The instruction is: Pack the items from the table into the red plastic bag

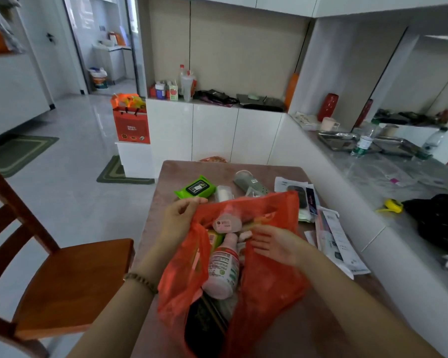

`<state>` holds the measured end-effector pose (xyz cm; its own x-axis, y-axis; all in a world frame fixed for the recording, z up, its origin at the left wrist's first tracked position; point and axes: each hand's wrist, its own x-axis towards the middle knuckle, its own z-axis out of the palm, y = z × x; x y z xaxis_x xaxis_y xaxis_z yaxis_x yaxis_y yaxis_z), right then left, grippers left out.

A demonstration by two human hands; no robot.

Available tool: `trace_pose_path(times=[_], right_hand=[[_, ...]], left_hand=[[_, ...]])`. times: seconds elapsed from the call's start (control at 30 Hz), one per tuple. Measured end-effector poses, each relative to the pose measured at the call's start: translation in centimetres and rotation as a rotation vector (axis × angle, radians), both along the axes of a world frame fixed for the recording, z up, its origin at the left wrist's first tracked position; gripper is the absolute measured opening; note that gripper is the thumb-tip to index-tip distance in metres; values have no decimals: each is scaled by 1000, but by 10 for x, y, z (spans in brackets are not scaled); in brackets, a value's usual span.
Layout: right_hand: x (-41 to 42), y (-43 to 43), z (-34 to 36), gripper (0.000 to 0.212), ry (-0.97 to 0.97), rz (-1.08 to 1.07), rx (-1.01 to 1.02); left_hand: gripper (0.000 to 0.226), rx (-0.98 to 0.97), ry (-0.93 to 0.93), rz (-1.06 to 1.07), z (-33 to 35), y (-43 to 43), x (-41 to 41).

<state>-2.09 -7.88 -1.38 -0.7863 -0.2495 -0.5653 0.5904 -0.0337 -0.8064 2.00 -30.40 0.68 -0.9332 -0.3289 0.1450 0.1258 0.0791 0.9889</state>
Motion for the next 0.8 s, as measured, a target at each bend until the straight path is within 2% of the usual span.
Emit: trace_pose_path(times=[0.17, 0.3, 0.43, 0.5, 0.6, 0.7, 0.8], right_hand=[[4, 20, 7, 42, 47, 33, -20], [0, 38, 25, 42, 169, 135, -76], [-19, 46, 50, 53, 295, 179, -137], [-34, 45, 61, 56, 362, 197, -151], [-64, 42, 74, 76, 442, 238, -207], [-101, 34, 82, 59, 484, 267, -178], [-144, 16, 75, 45, 515, 313, -11]], left_hand=[[20, -39, -4, -46, -12, 3, -7], [15, -16, -23, -91, -14, 9, -14], [13, -16, -89, -69, -10, 7, -26], [12, -88, -130, -23, -7, 1, -36], [16, -287, -138, 60, -4, -13, -53], [23, -289, -135, 106, 0, -23, -74], [24, -284, -184, 85, 5, -23, -103]])
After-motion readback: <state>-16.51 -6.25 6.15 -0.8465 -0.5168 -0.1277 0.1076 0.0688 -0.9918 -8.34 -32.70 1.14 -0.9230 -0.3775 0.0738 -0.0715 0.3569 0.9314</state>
